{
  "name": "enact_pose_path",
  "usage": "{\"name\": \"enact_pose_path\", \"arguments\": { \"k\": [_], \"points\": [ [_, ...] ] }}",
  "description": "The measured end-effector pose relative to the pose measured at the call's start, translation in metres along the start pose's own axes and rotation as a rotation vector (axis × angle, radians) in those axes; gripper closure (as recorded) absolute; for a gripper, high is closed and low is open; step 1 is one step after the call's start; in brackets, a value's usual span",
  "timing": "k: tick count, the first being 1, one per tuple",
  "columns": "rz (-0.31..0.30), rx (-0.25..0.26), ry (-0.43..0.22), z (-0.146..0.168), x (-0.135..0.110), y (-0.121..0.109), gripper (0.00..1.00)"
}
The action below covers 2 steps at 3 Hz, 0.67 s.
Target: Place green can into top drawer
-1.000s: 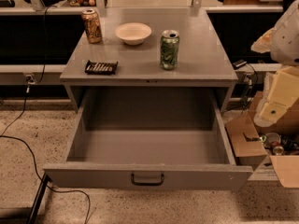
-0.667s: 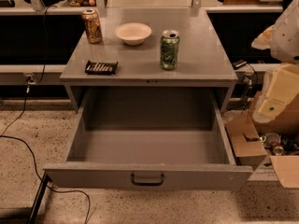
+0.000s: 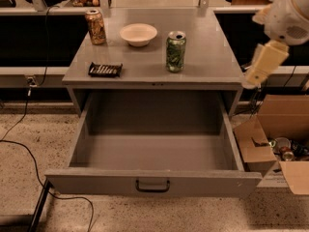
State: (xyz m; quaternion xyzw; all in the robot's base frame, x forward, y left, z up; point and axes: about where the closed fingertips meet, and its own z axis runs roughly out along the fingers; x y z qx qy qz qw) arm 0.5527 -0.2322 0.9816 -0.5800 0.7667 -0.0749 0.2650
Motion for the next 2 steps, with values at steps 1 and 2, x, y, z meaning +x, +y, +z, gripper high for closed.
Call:
{"name": "enact_pose_path", "arguments": {
  "k": [1,2],
  "points": [
    [-0.011,0.097,-0.184,0.0219,-0.0123,-0.0458,0.0],
    [0.01,0.131,-0.261,0.02,-0.0214,-0.0554,0.0]
  ]
}}
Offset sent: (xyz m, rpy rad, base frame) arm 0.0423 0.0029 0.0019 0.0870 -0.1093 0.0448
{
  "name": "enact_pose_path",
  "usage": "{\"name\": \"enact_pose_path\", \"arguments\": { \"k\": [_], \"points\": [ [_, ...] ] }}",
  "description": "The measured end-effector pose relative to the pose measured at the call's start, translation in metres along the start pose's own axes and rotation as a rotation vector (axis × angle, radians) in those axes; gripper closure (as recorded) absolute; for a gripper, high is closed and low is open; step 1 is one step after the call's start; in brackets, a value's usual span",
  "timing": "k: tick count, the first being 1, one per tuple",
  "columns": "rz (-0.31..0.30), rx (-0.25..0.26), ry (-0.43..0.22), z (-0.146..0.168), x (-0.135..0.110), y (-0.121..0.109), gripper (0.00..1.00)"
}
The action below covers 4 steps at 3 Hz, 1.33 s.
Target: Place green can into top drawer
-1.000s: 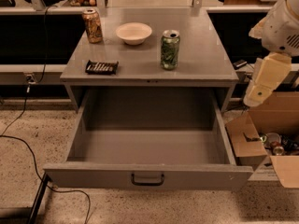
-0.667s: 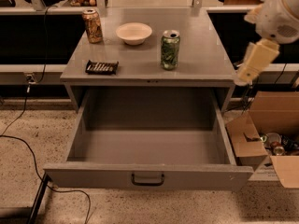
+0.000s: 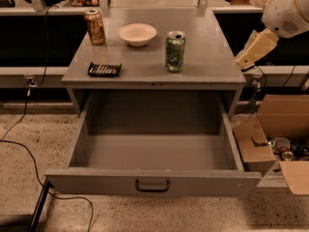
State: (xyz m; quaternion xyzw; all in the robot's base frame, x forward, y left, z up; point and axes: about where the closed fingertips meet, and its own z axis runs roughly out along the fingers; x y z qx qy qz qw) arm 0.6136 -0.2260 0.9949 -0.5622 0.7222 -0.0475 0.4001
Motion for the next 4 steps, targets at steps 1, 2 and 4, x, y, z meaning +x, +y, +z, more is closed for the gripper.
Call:
{"name": "enact_pose_path", "arguments": {
  "k": [1,2,4],
  "points": [
    [0.0,0.001,-0.007,0.002,-0.001,0.0,0.0],
    [0.023,0.037,-0.065,0.017,-0.011,-0.003,0.0],
    [0.167,0.104,-0.293,0.063,-0.032,-0.018,0.0]
  ]
}}
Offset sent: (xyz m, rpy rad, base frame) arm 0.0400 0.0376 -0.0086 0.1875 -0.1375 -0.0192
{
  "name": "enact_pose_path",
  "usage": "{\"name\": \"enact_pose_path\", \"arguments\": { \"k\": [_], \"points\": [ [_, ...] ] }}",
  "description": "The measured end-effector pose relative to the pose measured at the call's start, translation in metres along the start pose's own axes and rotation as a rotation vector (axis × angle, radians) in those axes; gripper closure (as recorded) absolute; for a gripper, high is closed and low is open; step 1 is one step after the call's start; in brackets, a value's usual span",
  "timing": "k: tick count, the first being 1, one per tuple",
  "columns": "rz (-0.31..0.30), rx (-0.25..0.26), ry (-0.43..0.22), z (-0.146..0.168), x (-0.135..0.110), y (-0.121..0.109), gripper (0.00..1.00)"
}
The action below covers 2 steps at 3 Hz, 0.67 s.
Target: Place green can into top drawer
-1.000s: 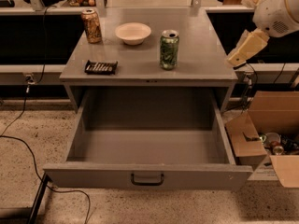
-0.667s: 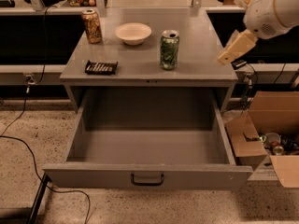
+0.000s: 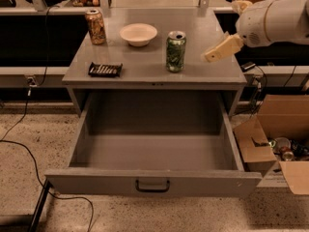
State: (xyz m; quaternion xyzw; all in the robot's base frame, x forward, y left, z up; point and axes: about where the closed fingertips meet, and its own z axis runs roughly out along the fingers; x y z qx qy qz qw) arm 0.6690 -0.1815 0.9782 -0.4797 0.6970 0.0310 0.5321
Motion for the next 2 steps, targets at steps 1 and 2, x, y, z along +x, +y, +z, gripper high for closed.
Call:
{"name": "enact_pose_path", "arguments": {
  "k": [1,2],
  "points": [
    [0.108,-0.018,-0.091,0.029,0.008,-0.003,0.0],
    [0.186,-0.052,-0.143,0.054,0.016,0.0,0.0]
  ]
}}
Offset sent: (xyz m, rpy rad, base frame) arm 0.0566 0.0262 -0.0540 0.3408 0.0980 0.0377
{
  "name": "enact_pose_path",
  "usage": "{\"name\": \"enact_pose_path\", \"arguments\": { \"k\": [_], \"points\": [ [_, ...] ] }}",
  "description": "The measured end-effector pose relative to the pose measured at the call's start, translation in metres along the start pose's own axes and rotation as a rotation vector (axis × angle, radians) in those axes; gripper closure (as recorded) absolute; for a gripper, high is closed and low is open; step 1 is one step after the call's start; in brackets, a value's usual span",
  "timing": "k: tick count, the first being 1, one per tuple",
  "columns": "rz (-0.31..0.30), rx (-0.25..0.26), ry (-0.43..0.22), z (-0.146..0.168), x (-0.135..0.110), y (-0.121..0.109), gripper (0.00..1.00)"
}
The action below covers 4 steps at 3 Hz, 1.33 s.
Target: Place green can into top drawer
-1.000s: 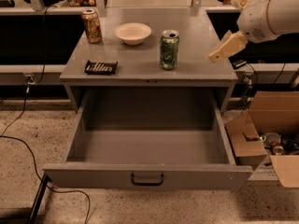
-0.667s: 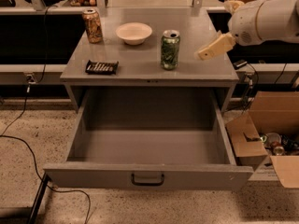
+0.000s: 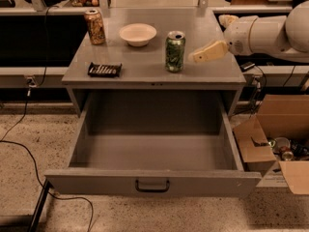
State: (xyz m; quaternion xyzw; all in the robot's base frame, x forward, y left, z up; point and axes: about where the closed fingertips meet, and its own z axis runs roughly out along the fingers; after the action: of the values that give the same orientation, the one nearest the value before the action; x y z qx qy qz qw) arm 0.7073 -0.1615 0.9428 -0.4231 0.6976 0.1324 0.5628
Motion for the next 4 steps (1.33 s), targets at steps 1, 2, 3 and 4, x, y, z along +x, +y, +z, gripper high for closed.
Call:
{"name": "enact_pose_path", "arguments": {
  "k": [1,2,3,4],
  "points": [
    [0.046,-0.03,-0.033,0.018,0.007,0.002,0.0],
    [0.086,-0.089,-0.083,0.045,0.012,0.007,0.0],
    [0.106,-0.129,-0.131,0.06,0.011,0.009,0.0],
    [0.118,-0.173,-0.182,0.078,0.007,0.012,0.0]
  ]
}}
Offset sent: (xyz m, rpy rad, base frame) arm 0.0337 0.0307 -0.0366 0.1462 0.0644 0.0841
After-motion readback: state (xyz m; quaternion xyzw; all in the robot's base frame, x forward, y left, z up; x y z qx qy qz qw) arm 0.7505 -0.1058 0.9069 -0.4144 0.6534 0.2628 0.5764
